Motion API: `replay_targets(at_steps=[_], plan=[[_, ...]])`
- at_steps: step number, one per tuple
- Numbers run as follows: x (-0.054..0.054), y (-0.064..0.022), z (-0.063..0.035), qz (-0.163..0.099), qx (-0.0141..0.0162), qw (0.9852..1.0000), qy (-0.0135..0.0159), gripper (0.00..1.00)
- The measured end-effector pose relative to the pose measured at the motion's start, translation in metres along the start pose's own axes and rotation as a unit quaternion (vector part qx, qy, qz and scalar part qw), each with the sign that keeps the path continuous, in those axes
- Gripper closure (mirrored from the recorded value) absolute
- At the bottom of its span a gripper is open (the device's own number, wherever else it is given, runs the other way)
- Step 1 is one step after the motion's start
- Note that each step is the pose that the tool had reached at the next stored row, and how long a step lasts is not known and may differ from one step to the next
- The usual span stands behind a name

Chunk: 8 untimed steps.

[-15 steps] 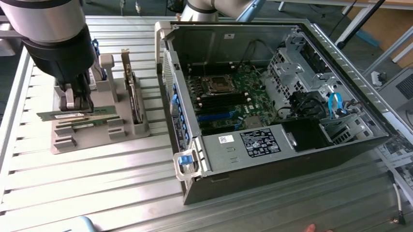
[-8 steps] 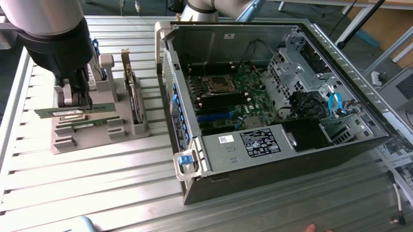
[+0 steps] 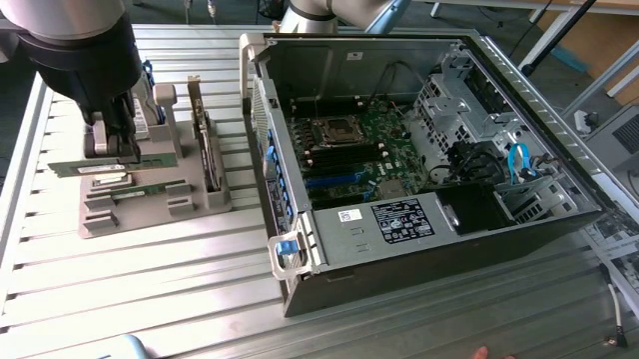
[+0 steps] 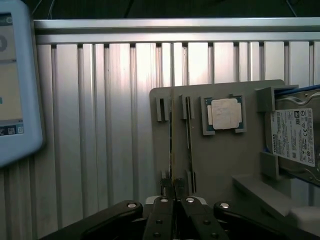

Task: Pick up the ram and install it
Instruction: 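Pick up the ram and move it above insertion slot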

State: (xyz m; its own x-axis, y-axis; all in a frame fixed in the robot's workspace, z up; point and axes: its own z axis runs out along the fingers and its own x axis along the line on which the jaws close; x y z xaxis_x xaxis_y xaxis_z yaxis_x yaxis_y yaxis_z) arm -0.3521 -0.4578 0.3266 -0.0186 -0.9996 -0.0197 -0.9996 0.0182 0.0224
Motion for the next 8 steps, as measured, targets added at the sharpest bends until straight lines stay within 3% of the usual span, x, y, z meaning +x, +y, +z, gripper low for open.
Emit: replay_targets(at_steps=[8], plan=[[0.0,-0.0001,-0.0125,0.0,0.0,1.0,0.0,0.88]])
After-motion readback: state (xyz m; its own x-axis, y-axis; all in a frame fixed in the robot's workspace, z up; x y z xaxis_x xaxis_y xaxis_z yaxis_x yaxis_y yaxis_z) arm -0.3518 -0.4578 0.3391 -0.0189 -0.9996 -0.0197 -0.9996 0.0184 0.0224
